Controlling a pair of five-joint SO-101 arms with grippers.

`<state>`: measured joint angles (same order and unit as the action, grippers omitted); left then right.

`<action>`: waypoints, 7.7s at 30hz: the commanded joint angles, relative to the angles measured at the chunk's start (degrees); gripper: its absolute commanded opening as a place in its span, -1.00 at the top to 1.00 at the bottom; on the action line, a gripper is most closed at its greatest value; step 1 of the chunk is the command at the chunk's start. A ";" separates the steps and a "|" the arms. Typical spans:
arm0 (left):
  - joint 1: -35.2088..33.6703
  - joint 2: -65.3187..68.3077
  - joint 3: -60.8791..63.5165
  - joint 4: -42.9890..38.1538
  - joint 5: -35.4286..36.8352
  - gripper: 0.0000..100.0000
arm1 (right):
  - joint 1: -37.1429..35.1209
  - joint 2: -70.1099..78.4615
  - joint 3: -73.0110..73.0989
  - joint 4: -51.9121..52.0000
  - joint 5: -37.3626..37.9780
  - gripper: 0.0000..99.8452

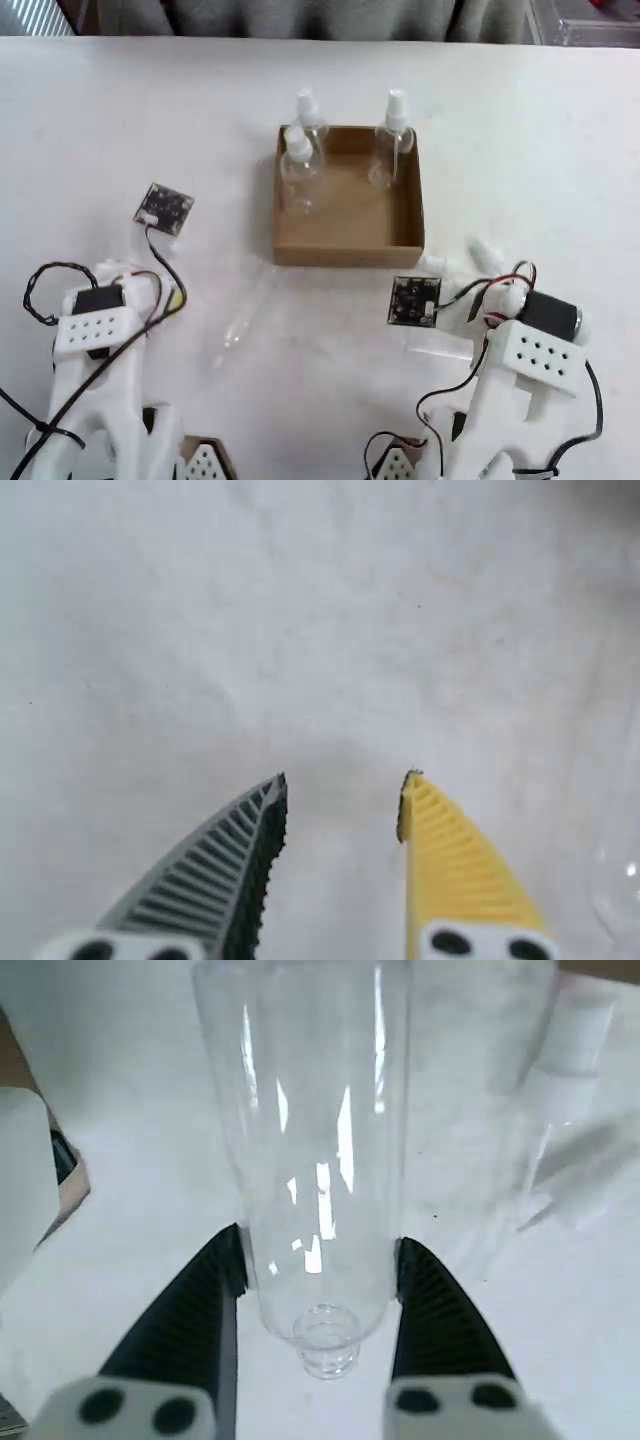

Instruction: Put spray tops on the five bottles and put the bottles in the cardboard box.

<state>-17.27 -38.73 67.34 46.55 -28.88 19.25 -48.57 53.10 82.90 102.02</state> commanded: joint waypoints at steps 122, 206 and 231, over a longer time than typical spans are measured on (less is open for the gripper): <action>-41.01 0.13 -8.79 -1.05 5.45 0.62 | -71.43 50.68 -34.46 -29.67 -126.59 0.30; 19.03 0.22 -8.88 7.47 61.27 0.25 | -22.55 1.89 10.81 -17.89 -75.96 0.97; 16.84 11.74 -13.80 9.41 61.45 0.25 | -22.20 1.89 12.92 -20.79 -75.69 0.97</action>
<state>0.04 -27.12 56.79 55.34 32.04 -2.81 -46.90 66.02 63.74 25.63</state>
